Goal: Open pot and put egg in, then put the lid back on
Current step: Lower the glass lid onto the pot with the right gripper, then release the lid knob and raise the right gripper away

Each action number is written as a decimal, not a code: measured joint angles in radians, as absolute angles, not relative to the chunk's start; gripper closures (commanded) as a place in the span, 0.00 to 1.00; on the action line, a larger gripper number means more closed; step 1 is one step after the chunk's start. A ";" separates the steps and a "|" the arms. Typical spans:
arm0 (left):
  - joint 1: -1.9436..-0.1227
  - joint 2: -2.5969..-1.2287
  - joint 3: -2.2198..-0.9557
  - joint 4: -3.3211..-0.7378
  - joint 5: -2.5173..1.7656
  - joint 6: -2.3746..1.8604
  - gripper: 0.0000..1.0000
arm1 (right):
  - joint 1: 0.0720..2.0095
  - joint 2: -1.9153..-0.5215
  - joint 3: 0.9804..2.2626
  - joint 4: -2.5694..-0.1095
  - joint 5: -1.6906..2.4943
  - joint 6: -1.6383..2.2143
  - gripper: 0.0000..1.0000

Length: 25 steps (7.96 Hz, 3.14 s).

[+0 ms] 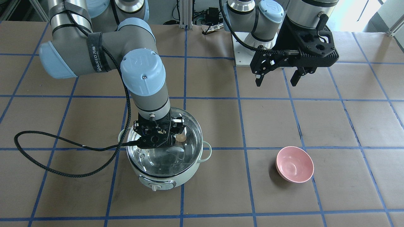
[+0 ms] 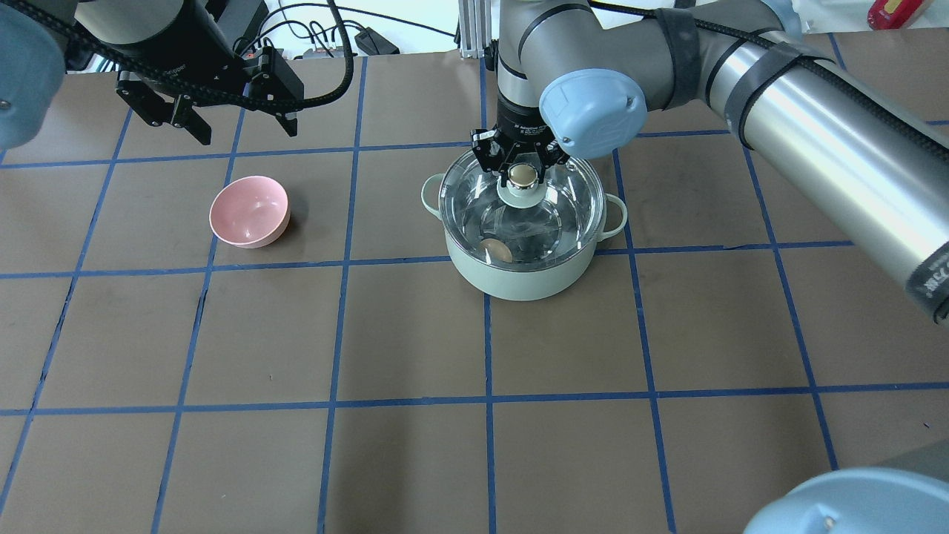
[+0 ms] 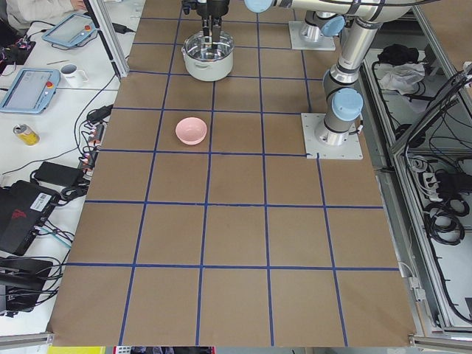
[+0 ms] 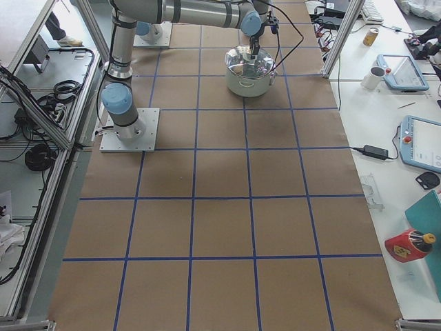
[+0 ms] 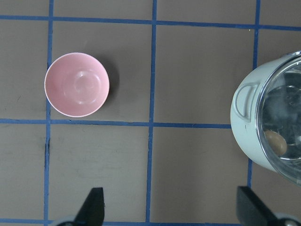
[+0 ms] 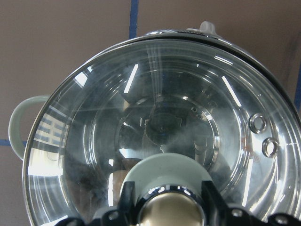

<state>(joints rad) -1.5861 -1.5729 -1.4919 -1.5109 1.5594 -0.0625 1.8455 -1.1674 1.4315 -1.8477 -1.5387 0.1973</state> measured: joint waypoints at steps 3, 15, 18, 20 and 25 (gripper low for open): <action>-1.586 -1.574 -1.492 -1.510 1.558 -0.061 0.00 | 1.845 -1.169 1.432 -1.870 -1.539 0.161 1.00; -1.586 -1.583 -1.493 -1.509 1.558 -0.063 0.00 | 1.800 -1.247 1.451 -1.832 -1.533 0.089 0.00; -1.586 -1.584 -1.492 -1.510 1.562 -0.056 0.00 | 1.732 -1.367 1.449 -1.702 -1.593 0.101 0.00; -1.586 -1.583 -1.490 -1.511 1.566 -0.054 0.00 | 1.631 -1.444 1.450 -1.639 -1.605 0.093 0.00; -1.586 -1.583 -1.490 -1.511 1.568 -0.054 0.00 | 1.560 -1.495 1.471 -1.610 -1.535 0.082 0.00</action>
